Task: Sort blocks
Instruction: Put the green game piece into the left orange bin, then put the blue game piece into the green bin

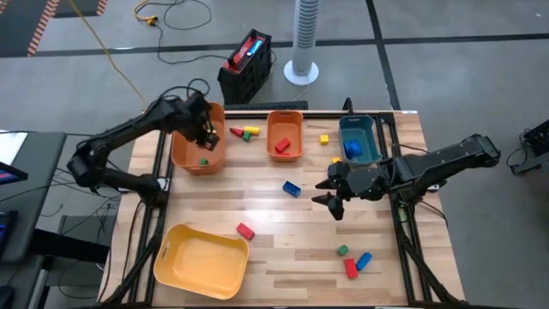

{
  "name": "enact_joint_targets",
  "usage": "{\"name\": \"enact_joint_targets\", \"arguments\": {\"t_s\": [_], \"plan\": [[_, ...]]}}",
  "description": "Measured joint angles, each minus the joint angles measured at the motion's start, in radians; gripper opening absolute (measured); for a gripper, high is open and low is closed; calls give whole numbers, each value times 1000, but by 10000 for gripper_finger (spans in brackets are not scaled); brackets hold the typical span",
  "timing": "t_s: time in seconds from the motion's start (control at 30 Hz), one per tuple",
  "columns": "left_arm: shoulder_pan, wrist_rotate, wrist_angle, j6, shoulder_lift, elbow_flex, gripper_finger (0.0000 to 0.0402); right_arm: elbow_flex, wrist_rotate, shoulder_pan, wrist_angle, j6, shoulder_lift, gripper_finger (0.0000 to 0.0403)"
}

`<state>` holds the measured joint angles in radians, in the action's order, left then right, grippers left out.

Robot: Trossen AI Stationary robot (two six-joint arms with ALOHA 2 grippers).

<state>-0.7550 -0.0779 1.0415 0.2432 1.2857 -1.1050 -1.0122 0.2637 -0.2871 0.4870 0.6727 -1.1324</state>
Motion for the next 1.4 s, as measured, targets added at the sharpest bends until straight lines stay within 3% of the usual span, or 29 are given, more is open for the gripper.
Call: {"name": "enact_joint_targets", "arguments": {"t_s": [0.13, 0.3, 0.57, 0.7, 0.93, 1.17, 1.27, 1.4], "plan": [[-33, 42, -47, 1, 28, 63, 81, 0, -1, 0, 2, 23, 0, 254], [-45, 15, -72, 0, 79, 126, 90, 0, -1, -15, 7, 57, 0, 254], [-43, 7, -92, -48, 100, 91, 191, 0, -1, -26, 37, 77, 0, 254], [-42, 9, -92, -52, 99, 26, 211, 0, -1, -24, 42, 79, 0, 254], [13, 22, -139, -60, 110, -115, 205, 0, -1, -23, 55, 74, 0, 254], [91, 91, -122, -68, 280, -305, 189, 0, -1, 2, 64, 67, 0, 254], [140, 149, -98, -102, 341, -394, 186, 0, -4, 1, 150, 107, 0, 254], [256, 84, -142, -152, 349, -463, 185, 37, 6, -38, 252, 106, 2, 254]]}}
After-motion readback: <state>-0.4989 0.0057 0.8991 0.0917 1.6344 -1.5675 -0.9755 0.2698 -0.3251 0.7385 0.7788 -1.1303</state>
